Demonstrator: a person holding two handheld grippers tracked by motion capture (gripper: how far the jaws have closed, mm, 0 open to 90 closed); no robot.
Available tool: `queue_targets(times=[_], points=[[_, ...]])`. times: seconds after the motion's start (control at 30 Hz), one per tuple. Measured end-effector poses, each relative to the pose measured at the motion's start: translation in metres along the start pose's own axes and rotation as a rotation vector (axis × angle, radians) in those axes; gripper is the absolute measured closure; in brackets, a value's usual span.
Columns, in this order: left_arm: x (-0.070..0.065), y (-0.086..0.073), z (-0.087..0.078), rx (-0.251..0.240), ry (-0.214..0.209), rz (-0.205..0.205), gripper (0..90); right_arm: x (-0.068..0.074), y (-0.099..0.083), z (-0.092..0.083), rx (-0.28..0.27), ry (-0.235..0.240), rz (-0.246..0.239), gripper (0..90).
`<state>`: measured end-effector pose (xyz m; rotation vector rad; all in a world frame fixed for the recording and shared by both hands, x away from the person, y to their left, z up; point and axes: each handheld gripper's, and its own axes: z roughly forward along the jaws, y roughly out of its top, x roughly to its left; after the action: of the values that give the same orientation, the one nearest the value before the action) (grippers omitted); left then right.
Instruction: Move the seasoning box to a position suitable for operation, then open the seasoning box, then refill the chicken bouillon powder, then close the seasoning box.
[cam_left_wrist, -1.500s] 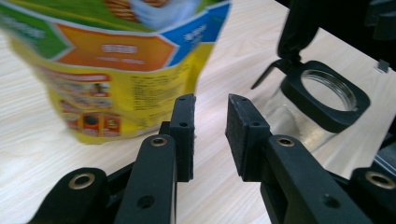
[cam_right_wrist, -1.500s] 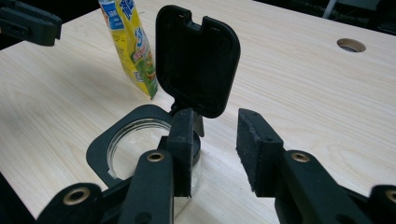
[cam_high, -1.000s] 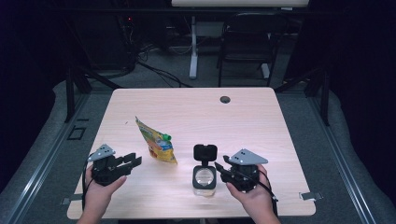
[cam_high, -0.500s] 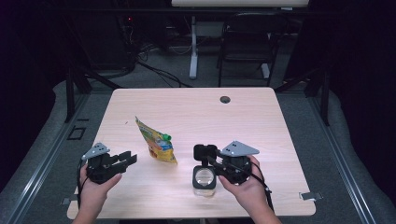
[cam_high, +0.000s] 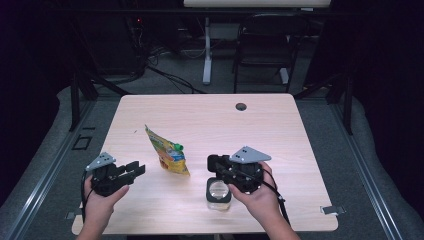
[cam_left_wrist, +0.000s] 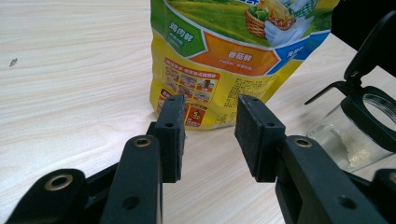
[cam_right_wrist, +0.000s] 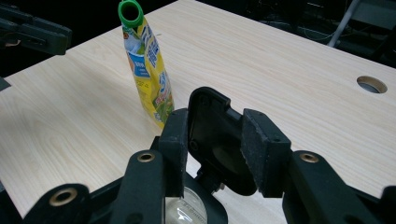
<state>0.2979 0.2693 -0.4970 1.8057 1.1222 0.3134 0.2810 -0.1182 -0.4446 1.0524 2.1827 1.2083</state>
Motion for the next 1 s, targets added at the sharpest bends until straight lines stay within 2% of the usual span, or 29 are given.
queue_targets(times=[0.53,1.0], points=[[0.011,-0.001,-0.005,-0.011,0.025,-0.027,61.0,0.010,0.020,0.025,0.041,0.022,-0.047,60.3],[0.016,-0.001,-0.008,-0.012,0.039,-0.036,60.6,0.019,0.040,0.042,0.041,0.043,-0.048,58.7]])
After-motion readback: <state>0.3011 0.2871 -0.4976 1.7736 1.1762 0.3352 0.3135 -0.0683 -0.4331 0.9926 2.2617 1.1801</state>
